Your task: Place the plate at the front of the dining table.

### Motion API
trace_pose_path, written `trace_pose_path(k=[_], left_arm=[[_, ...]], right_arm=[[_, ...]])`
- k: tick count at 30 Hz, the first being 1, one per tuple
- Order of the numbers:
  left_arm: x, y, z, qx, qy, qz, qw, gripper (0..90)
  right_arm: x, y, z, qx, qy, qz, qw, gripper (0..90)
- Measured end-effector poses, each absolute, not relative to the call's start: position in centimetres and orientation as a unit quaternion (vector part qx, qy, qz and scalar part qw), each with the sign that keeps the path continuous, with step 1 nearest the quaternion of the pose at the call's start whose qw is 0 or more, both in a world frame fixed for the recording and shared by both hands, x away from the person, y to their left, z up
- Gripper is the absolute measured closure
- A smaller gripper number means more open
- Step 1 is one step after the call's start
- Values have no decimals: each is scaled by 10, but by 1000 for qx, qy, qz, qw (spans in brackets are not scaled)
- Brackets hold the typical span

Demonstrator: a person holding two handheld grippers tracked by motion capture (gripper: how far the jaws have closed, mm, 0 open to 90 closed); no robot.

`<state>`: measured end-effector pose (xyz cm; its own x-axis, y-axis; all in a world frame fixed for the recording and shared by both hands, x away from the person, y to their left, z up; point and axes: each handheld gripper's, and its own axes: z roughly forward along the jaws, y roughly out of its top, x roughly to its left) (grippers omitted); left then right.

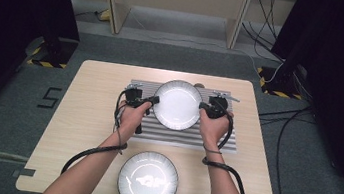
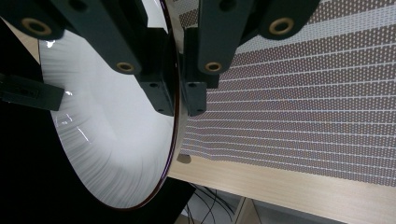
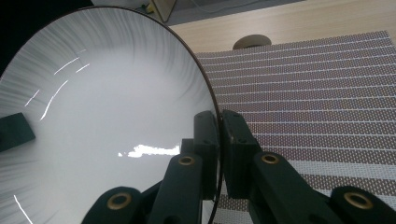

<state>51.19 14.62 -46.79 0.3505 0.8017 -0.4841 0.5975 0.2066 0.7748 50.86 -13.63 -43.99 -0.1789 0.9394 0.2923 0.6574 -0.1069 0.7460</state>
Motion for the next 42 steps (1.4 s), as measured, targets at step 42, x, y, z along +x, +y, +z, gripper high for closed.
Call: trace_pose_path(k=[42], left_arm=[[528, 144, -484, 626, 576, 89, 518, 833]], right_arm=[[523, -136, -458, 628, 647, 402, 162, 858]])
